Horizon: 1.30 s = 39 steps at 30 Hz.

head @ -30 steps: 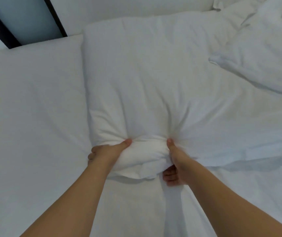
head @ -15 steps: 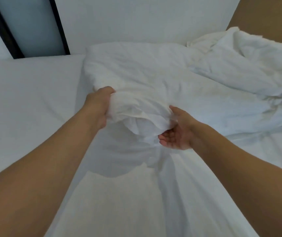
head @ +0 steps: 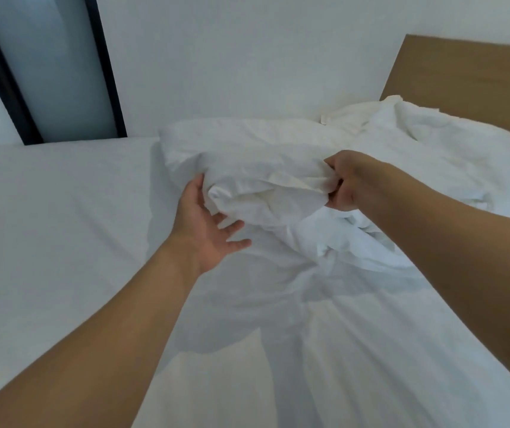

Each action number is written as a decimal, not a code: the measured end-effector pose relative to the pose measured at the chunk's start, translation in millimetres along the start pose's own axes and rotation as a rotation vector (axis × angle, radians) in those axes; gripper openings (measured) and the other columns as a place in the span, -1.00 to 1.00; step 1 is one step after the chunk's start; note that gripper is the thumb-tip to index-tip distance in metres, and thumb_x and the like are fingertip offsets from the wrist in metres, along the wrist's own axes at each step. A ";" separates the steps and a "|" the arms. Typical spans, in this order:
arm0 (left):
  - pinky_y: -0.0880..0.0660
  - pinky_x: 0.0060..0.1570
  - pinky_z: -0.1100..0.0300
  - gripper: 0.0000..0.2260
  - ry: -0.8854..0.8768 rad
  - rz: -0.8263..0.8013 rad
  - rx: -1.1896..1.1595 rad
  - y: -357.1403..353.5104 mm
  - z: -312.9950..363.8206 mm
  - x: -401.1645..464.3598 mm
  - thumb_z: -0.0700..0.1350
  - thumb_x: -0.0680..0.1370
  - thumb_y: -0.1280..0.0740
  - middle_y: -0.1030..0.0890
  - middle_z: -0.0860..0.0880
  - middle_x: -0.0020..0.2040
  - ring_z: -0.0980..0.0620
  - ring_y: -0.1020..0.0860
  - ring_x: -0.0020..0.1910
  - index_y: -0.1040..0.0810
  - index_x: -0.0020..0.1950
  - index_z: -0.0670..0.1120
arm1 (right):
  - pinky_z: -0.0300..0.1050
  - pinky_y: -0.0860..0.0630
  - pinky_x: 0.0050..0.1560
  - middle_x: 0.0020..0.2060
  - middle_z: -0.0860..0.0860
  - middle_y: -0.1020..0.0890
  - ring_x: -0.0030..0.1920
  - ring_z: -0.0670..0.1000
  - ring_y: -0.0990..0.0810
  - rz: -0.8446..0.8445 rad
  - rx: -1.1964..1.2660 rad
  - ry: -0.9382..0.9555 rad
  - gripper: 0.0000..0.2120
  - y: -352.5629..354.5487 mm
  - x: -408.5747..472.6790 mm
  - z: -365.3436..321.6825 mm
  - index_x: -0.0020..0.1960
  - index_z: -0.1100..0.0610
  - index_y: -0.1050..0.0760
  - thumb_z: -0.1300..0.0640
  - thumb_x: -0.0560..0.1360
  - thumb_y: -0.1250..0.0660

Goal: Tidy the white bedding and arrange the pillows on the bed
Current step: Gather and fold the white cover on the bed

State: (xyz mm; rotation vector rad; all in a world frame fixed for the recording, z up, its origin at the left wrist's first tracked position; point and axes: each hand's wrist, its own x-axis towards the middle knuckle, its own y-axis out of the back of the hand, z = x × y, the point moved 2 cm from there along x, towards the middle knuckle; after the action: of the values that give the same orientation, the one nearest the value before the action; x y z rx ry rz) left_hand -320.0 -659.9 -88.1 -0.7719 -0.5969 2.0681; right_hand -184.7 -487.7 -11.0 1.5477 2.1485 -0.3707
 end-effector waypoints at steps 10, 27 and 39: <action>-0.38 0.26 -0.26 -0.67 -0.197 -0.184 -0.073 -51.7 41.0 20.4 0.12 0.58 -0.19 -0.59 -0.02 0.23 -0.14 -0.56 0.24 -0.55 0.29 0.10 | -0.05 -0.66 -0.29 -0.10 0.16 -0.71 -0.19 0.09 -0.72 -0.319 0.019 0.025 -0.70 16.4 1.3 -14.8 0.15 0.25 -0.54 0.05 0.60 -0.22; -0.54 0.02 -0.03 -0.56 0.344 0.195 0.162 -81.0 -77.8 79.2 0.11 0.47 -0.33 -0.53 -0.09 0.30 -0.13 -0.55 0.09 -0.46 0.32 0.01 | 0.05 -0.57 -0.55 -0.39 0.23 -0.64 -0.48 0.19 -0.64 -0.018 0.266 0.094 -0.81 -8.7 7.4 -89.1 -0.05 0.43 -0.52 0.39 0.57 -0.15; -0.42 -0.33 0.20 -0.70 -0.399 0.648 0.024 50.8 32.9 -30.6 0.14 0.44 -0.36 -0.49 0.02 -0.25 0.06 -0.44 -0.37 -0.47 -0.05 -0.06 | 0.21 -0.64 -0.30 -0.05 0.21 -0.66 -0.16 0.22 -0.69 -0.096 0.535 0.171 -0.71 -32.9 10.5 -73.7 0.15 0.33 -0.50 0.44 0.49 -0.12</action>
State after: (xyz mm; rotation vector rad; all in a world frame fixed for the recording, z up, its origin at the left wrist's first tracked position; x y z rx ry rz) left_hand -356.1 -717.3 -88.5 -0.5828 -0.5813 2.8612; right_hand -233.9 -455.2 45.0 1.8070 2.3881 -0.9390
